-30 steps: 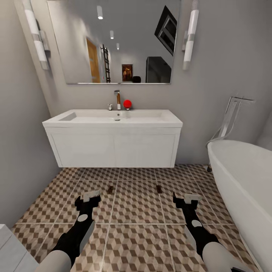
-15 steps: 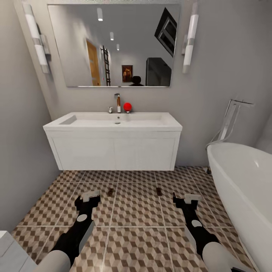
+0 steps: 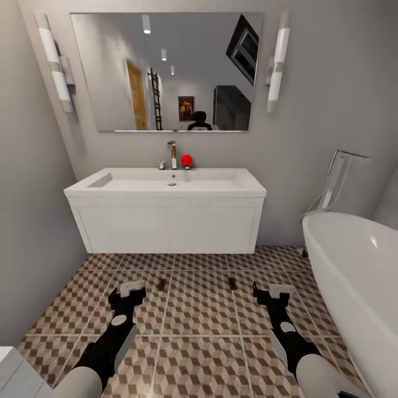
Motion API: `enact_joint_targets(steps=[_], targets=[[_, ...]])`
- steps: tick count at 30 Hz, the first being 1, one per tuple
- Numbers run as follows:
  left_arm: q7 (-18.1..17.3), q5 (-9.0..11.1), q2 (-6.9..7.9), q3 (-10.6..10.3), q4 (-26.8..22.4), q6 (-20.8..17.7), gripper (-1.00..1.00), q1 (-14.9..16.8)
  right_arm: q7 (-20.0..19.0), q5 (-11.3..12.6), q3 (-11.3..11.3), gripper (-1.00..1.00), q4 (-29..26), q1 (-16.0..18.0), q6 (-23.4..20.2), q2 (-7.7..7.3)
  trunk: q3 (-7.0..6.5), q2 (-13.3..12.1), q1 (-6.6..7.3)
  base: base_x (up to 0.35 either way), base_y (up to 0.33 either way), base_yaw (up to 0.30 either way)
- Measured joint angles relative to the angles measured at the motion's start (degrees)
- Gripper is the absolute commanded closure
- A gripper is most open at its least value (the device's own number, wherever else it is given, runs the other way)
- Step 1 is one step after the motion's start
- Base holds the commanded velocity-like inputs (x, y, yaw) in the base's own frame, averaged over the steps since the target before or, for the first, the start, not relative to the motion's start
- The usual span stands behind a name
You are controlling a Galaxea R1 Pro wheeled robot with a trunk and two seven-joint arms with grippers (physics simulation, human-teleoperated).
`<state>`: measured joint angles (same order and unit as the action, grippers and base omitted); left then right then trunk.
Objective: Take the four mousetraps from the cabinet in the bathroom and place them on the bathroom floor. Make sure all four end up on the same floor surface, and ensure that at least two of them are either under or directly next to the same bathroom sink.
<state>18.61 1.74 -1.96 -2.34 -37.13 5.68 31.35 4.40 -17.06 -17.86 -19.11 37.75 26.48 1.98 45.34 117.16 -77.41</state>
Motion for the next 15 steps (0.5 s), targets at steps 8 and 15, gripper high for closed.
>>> enact_joint_targets(steps=[8, 15], targets=[[-0.2, 0.3, -0.12, 0.2, 6.2, 0.2, -1.00, 0.0, 0.0, 0.4, -0.1, -1.00, 0.7, -0.2, 0.0, 0.00, -1.43, -3.2, 1.76, 0.000, 0.000, 0.000], [-0.2, 0.5, -0.50, 0.2, 12.3, 4.2, -1.00, 0.0, -0.1, 0.5, -0.2, -1.00, 3.6, -0.4, -0.1, -0.12, -2.69, -6.0, 3.29, 0.000, 0.000, 0.000]])
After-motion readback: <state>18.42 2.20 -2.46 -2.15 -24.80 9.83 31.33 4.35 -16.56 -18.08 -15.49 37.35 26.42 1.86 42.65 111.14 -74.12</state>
